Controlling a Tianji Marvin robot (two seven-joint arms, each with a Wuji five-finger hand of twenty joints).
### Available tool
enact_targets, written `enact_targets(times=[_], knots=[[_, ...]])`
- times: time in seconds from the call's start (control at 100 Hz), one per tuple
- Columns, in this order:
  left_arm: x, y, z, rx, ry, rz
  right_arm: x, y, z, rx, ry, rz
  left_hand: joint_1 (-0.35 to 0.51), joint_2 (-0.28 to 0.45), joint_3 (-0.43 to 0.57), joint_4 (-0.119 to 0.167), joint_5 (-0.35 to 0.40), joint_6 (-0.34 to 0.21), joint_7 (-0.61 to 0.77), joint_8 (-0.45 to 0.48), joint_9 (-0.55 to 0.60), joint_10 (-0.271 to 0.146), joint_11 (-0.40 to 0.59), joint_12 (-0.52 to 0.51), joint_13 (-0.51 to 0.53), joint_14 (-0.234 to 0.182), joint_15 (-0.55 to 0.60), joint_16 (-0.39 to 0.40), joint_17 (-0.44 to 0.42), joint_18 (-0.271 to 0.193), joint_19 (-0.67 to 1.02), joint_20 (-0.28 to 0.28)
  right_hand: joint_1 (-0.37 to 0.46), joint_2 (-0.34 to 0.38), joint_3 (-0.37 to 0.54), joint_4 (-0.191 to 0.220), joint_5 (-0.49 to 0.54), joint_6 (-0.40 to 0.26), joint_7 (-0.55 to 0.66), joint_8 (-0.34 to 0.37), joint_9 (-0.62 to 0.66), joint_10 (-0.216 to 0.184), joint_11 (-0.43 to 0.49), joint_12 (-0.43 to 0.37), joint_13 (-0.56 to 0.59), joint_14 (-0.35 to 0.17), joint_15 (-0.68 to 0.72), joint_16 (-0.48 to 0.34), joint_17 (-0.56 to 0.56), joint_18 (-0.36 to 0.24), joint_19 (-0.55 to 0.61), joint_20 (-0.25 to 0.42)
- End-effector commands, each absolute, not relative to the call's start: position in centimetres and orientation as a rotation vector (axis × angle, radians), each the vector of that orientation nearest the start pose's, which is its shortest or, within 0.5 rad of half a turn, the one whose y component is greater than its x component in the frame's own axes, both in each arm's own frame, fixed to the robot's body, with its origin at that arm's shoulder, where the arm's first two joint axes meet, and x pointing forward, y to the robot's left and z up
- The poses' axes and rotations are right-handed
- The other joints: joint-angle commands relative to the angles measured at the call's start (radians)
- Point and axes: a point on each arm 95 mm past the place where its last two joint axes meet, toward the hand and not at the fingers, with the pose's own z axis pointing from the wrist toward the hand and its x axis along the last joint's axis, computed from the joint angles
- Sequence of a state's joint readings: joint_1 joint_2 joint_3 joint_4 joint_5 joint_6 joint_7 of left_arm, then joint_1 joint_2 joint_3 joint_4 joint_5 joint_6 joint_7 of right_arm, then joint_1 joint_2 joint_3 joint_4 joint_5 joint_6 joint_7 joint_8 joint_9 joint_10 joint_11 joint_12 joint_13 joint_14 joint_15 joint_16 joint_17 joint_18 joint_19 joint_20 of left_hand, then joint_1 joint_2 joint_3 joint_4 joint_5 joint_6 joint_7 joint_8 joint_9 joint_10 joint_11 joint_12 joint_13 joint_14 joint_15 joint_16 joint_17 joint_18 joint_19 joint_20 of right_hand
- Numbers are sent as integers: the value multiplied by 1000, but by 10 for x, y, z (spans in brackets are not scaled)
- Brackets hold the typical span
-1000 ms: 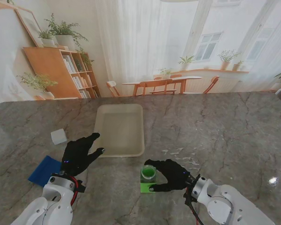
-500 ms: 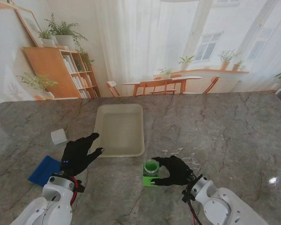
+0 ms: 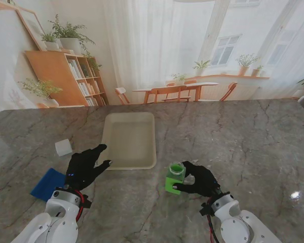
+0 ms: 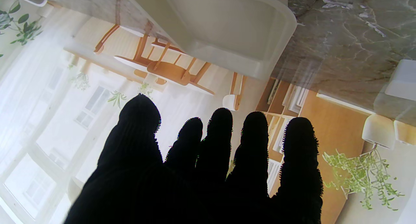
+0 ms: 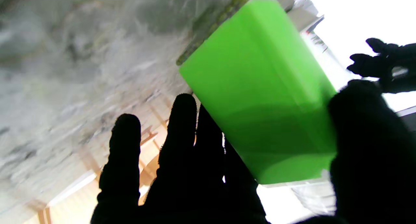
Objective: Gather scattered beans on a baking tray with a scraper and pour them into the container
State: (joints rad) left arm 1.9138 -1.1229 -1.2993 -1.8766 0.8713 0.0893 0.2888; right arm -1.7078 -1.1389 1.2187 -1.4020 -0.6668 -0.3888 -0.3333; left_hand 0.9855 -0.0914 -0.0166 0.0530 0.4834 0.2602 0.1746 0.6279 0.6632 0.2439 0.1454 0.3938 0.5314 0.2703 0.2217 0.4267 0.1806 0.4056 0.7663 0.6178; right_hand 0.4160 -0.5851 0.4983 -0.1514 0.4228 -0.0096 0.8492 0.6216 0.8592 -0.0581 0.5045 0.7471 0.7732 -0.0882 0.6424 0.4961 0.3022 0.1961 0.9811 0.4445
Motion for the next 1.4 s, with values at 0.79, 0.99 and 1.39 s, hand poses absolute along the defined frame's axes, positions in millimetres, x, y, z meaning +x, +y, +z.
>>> enact_targets(times=[0.79, 0.99, 1.39], knots=[[302, 46, -286, -1203, 1082, -1538, 369, 21, -319, -1760, -1257, -2951, 19, 88, -24, -90, -5, 13, 1, 1, -17, -23, -9, 8, -6, -19, 5, 11, -14, -31, 4, 4, 105, -161, 680, 15, 218, -351, 362, 51, 307, -75, 148, 76, 215, -23, 114, 61, 158, 55, 113, 49], [318, 81, -267, -1195, 1217, -1384, 371, 29, -324, -1728, -1347, -2930, -27, 70, -20, -84, -101, 43, -56, -43, -178, -17, -63, -41, -157, -18, -72, -49, -119, -37, -148, -62, 104, -165, 681, 11, 226, -355, 352, 51, 312, -72, 146, 82, 218, -23, 116, 66, 160, 60, 112, 54], [381, 138, -272, -1204, 1621, -954, 370, 33, -329, -1739, -1372, -2906, -104, 25, -14, -74, -352, 194, -144, -126, -478, 59, -120, -105, -402, 11, -121, -106, -230, -94, -350, -122, 109, -166, 678, 10, 230, -352, 342, 63, 315, -69, 135, 85, 219, -19, 111, 68, 159, 66, 109, 59]])
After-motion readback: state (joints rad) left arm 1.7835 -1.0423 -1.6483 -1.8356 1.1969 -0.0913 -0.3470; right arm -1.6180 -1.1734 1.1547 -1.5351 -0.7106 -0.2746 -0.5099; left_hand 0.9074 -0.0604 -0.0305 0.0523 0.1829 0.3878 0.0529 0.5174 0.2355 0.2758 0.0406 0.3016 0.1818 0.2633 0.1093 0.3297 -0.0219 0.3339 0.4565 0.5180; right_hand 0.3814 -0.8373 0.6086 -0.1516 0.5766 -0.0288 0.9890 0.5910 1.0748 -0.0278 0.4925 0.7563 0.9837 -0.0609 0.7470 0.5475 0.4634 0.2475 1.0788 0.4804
